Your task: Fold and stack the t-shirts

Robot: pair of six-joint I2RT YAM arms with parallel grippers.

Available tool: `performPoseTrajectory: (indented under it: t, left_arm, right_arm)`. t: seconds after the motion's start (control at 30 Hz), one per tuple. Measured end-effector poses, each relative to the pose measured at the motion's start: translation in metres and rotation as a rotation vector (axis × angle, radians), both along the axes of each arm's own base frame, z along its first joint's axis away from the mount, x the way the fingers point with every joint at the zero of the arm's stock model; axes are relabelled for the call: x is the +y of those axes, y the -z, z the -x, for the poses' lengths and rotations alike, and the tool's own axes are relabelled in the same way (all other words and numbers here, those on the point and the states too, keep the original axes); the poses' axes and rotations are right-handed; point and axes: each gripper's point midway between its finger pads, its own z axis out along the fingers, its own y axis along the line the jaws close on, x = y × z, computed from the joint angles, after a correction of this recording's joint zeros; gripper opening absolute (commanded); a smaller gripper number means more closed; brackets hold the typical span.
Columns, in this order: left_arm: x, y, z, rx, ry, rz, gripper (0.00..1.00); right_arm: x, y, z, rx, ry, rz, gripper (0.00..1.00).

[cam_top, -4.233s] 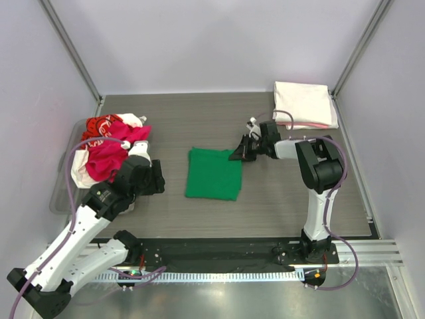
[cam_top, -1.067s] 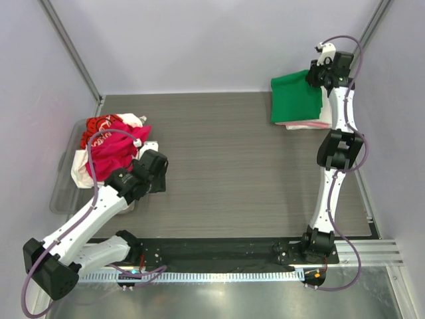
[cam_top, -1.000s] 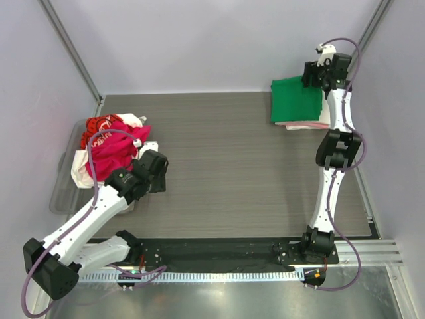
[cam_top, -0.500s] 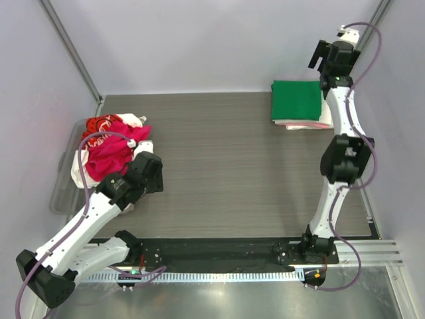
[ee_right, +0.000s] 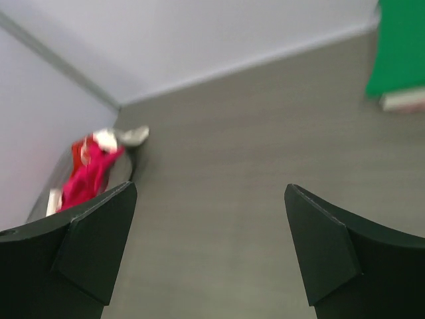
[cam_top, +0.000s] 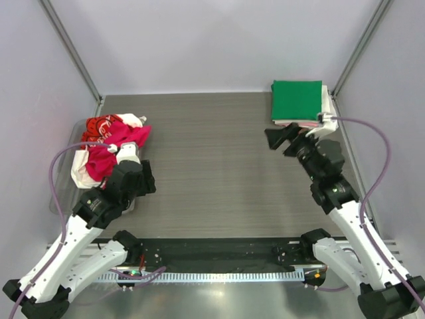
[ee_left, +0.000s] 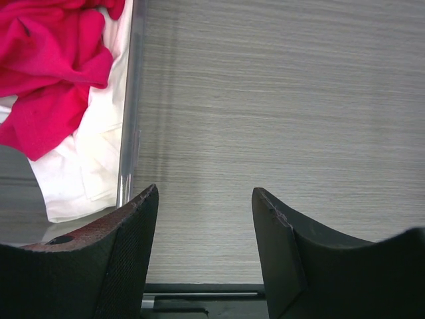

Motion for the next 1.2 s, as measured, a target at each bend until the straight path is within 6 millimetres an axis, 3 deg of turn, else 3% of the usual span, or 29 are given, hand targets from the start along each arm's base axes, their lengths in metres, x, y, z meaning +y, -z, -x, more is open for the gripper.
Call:
performPoseTrajectory:
  t: [0.13,0.23,0.4,0.53,0.63,0.8,1.2]
  left_arm:
    - [0.001,-0.005,0.002,-0.023,0.0,0.016,0.61]
    - [0.002,-0.007,0.003,-0.031,-0.001,0.02,0.61]
    - [0.003,-0.008,0.003,-0.038,-0.004,0.022,0.61]
    - [0.005,-0.011,0.003,-0.05,-0.011,0.026,0.61]
    - [0.006,-0.011,0.003,-0.054,-0.017,0.023,0.61]
    - [0.009,-0.01,0.001,-0.052,-0.034,0.011,0.61]
    - [0.014,-0.012,0.002,-0.066,-0.064,0.021,0.62]
  right_arm:
    - [0.04,0.09,0.031,0.225,-0.121,-0.004,1.0]
    - [0.057,0.143,0.053,0.349,-0.165,0.022,1.0]
    - [0.084,0.197,0.078,0.434,-0.228,0.067,1.0]
    - [0.095,0.229,0.086,0.465,-0.249,0.08,1.0]
    - [0.095,0.24,0.086,0.486,-0.231,0.083,1.0]
    - [0.096,0.232,0.079,0.452,-0.209,0.052,1.0]
    - [0.099,0.236,0.077,0.46,-0.207,0.047,1.0]
